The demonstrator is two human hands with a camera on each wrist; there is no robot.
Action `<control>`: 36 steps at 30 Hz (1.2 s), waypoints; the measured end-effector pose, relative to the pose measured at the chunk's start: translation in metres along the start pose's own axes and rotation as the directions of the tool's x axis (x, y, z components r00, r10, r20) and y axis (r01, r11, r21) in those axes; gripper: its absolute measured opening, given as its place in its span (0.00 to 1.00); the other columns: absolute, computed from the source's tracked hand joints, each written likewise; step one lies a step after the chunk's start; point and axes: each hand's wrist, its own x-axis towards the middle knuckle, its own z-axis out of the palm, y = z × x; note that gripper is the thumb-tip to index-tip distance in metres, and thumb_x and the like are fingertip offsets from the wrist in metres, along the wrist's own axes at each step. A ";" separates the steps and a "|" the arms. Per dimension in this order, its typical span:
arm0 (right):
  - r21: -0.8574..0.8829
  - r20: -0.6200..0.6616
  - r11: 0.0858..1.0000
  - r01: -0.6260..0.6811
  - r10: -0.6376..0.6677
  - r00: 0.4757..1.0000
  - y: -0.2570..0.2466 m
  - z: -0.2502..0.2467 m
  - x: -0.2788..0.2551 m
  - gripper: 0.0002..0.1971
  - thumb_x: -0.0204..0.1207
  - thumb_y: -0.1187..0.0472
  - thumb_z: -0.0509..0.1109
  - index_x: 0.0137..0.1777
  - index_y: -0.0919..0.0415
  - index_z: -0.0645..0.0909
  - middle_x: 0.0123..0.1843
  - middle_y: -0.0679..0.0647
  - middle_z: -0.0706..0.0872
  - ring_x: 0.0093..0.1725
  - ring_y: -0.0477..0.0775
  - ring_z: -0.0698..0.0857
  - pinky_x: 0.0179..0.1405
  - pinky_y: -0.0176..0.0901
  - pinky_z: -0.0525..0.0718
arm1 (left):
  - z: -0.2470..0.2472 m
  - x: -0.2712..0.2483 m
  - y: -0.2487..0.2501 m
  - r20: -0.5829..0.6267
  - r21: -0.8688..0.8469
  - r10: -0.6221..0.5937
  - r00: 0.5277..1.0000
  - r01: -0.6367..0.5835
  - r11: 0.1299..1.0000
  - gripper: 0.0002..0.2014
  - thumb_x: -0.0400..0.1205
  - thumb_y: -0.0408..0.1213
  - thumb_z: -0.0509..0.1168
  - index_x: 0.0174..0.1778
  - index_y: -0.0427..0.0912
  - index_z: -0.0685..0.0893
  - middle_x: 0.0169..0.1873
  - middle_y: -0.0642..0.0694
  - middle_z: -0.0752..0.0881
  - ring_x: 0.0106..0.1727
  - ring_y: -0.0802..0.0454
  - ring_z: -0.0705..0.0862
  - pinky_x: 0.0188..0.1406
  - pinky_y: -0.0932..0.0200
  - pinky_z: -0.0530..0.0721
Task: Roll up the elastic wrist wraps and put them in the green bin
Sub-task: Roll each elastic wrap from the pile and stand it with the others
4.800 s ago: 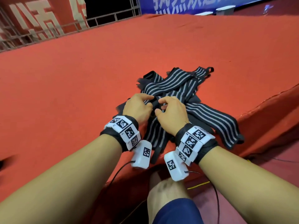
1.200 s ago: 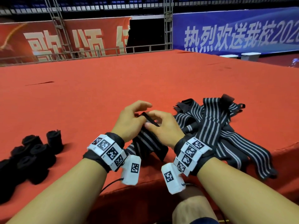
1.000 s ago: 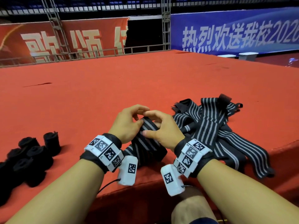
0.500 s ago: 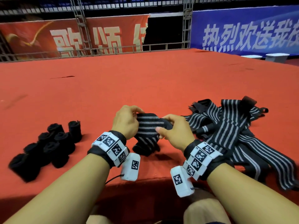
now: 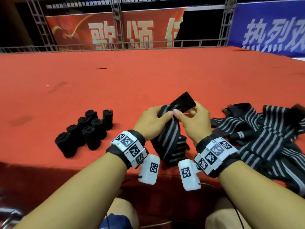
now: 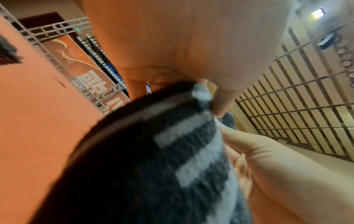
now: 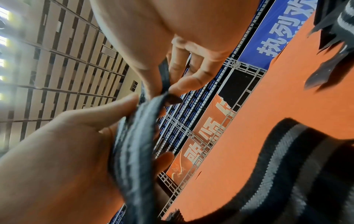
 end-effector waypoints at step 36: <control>0.139 0.042 0.947 0.289 -0.297 0.954 -0.141 -0.017 -0.008 0.05 0.74 0.63 0.81 0.43 0.52 0.91 0.31 0.55 0.83 0.35 0.44 0.81 0.40 0.38 0.82 | -0.050 -0.036 0.090 -0.385 -0.152 0.393 0.835 -0.477 0.865 0.17 0.83 0.25 0.67 0.60 0.52 0.87 0.49 0.58 0.91 0.53 0.61 0.89 0.53 0.64 0.84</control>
